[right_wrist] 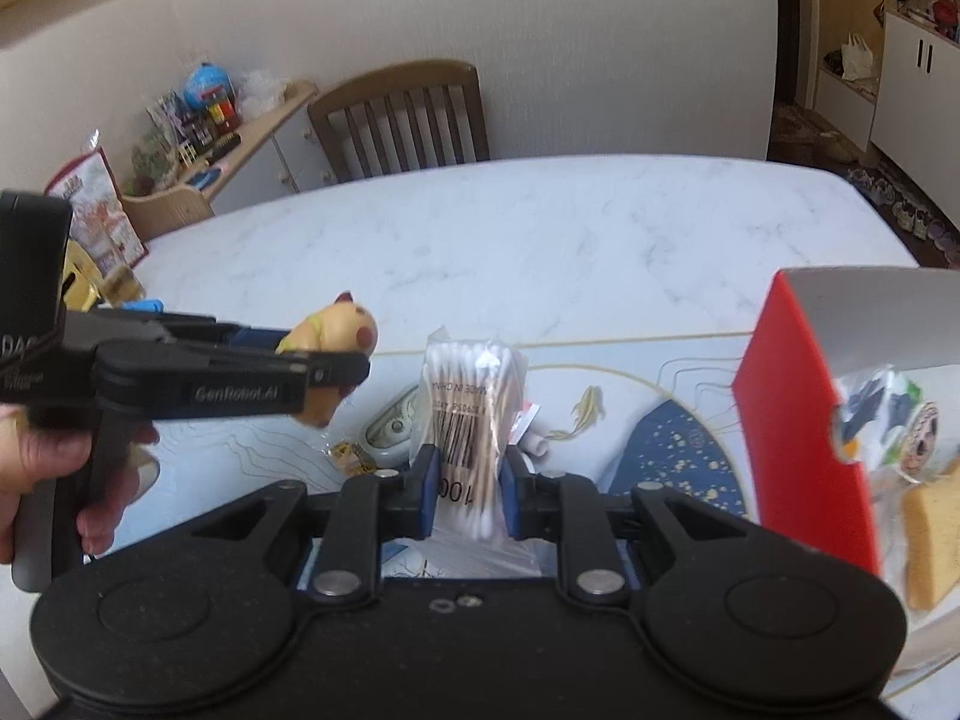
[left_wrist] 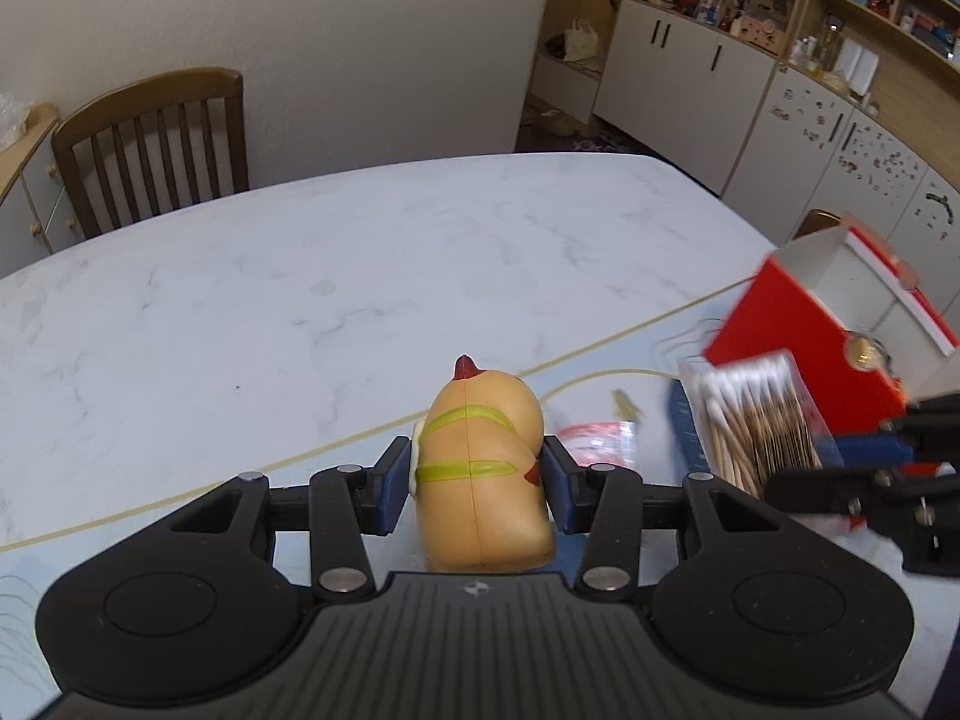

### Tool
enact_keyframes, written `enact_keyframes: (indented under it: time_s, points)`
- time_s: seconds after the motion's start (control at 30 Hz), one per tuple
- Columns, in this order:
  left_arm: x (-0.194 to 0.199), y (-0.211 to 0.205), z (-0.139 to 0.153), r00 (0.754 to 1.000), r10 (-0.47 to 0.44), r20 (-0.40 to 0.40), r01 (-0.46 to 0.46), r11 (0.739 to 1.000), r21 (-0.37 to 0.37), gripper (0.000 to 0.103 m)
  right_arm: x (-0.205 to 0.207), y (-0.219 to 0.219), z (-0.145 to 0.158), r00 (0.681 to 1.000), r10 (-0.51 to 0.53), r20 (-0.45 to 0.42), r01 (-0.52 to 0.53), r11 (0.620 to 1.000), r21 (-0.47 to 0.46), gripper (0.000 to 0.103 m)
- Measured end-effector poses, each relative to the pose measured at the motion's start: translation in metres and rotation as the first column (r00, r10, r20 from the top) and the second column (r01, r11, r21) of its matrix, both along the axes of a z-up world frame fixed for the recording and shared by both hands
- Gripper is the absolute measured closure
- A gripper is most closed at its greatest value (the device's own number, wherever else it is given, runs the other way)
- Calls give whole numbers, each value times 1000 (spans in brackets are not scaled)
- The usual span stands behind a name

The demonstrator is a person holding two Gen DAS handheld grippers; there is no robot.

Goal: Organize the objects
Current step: 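Grasp the yellow chick toy with the left gripper while the right grasps the cotton-swab bag, then carry chick toy and cotton-swab bag into the red box and release both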

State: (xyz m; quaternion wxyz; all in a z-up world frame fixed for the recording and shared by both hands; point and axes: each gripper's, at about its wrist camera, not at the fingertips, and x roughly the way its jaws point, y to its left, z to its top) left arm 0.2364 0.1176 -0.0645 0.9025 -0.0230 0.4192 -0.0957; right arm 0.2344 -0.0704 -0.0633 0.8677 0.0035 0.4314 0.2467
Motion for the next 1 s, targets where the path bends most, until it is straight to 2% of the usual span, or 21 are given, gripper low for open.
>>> enact_keyframes:
  time_s: [0.27, 0.5, 1.0]
  points:
    - [-27, -36, 30, 998, -44, 38, 44, 999, -8, 59, -9, -42, 22, 999, -34, 17, 34, 998, 45, 83]
    - [-38, -84, 47, 994, -90, 69, 92, 996, -18, 59, -12, -84, 33, 998, -65, 26, 63, 996, 60, 83]
    - [-28, -193, 56, 980, -184, 81, 185, 983, -12, 59, -4, -182, 37, 988, -148, 38, 145, 986, 84, 83]
